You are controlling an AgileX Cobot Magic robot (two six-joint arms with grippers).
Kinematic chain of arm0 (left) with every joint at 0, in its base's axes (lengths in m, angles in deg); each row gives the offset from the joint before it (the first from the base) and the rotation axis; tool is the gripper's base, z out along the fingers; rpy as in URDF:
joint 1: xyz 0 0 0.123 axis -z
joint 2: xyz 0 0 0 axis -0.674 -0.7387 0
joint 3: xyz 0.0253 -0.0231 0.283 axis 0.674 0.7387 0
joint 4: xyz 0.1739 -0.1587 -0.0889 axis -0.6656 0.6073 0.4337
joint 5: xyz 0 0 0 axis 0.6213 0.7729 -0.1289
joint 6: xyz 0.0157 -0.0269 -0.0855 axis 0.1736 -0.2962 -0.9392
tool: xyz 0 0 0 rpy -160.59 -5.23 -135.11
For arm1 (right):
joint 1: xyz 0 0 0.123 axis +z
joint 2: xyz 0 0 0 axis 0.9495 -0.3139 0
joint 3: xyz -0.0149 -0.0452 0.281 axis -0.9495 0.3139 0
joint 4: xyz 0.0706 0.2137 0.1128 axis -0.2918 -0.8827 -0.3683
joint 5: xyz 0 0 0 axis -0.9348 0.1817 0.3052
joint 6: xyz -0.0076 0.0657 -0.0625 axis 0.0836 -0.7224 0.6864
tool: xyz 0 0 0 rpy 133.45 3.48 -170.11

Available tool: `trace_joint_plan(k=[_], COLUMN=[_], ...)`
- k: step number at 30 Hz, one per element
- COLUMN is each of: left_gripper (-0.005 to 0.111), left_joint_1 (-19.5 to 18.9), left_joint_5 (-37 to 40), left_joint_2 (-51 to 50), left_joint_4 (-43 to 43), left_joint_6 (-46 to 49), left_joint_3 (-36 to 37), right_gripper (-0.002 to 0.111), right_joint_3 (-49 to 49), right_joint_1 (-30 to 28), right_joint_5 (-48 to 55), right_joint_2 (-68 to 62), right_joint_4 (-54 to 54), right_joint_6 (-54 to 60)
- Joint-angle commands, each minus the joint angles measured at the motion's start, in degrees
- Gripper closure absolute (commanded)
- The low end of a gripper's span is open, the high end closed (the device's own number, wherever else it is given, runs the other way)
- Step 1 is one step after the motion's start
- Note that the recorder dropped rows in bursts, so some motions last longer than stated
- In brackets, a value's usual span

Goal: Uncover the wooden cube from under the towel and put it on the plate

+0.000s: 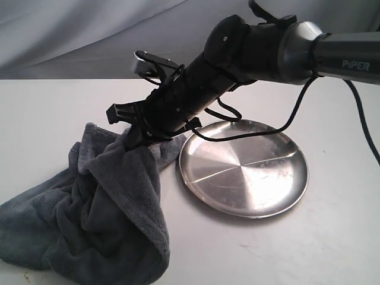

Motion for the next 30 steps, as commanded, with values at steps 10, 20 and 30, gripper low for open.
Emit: trace_joint_plan(k=[10, 20, 30], left_gripper=[0.107, 0.107, 0.107], left_joint_1=[0.0, 0.0, 0.0], left_joint_5=[-0.2, -0.2, -0.2], left_joint_2=[0.2, 0.2, 0.2], left_joint_4=[0.0, 0.0, 0.0], left_joint_6=[-0.2, -0.2, -0.2], left_joint_3=[0.2, 0.2, 0.2], right_gripper=[0.108, 0.108, 0.108], right_joint_3=[-0.4, -0.4, -0.4], right_joint_1=[0.0, 0.0, 0.0], right_joint_5=[11.9, 8.5, -15.9], right_joint_2=[1.5, 1.5, 1.2], right_joint_4=[-34.1, -48.1, -55.2], right_joint_6=[13.7, 21.1, 23.8])
